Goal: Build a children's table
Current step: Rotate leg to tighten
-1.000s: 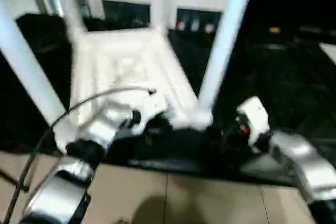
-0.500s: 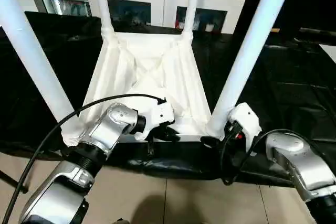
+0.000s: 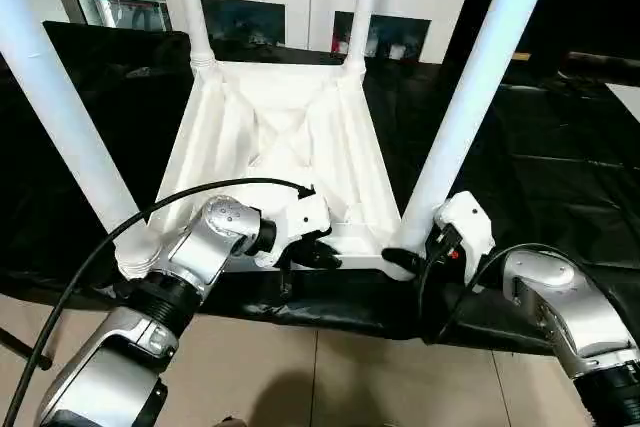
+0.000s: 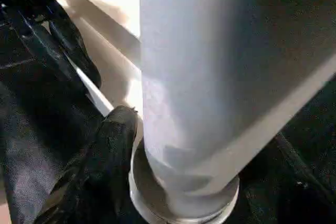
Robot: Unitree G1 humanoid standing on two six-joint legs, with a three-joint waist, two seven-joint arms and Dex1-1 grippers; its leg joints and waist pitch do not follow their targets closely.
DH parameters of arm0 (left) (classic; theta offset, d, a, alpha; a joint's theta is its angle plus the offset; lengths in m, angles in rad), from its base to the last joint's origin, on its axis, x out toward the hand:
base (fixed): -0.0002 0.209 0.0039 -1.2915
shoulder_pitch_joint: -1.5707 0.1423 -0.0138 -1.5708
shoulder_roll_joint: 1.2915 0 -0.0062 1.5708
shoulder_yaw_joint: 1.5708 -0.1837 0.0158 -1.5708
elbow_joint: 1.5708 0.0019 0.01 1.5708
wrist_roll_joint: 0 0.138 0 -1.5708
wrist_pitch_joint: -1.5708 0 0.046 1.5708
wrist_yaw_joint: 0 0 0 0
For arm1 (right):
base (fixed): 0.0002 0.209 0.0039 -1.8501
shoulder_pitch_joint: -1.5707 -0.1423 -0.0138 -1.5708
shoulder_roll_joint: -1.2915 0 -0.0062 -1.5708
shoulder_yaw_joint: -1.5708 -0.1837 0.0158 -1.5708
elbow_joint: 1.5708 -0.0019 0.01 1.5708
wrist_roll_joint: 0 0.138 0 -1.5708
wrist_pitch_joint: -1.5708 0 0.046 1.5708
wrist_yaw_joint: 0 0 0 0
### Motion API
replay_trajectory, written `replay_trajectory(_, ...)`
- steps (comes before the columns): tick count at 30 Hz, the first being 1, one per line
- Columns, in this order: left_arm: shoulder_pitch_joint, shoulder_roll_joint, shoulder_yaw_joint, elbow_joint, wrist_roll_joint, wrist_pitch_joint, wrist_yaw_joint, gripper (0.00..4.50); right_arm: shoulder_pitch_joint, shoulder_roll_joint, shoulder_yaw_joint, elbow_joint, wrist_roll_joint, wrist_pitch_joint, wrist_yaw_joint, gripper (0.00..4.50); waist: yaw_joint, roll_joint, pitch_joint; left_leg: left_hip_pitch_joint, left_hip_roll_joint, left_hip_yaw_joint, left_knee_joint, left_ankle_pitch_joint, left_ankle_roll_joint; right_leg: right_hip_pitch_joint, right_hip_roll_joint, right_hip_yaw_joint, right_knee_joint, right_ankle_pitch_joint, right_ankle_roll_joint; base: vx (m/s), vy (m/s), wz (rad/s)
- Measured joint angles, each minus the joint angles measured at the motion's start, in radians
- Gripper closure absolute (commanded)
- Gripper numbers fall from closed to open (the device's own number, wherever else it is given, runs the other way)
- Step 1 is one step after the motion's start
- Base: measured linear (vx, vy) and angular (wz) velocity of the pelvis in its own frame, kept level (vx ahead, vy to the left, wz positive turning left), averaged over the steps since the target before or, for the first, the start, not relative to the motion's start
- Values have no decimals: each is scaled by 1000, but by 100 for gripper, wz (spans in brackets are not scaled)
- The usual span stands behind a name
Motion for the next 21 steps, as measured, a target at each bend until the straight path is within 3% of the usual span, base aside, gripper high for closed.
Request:
replay_trajectory(4, 1, 0, 0, -4, 0, 6, -1, 450, 0, 0, -3, 11, -2, -17, 4, 228, 0, 0, 0, 0, 0, 0, 0, 0, 0, 0, 0, 0, 0, 0, 0, 0, 0, 0)
replay_trajectory(21, 13, 8, 10, -15, 4, 22, 20, 450, -6, 61, -21, 70, -5, -60, -29, 244, -13, -6, -3, 1, 0, 0, 0, 0, 0, 1, 0, 0, -1, 0, 0, 0, 0, 0)
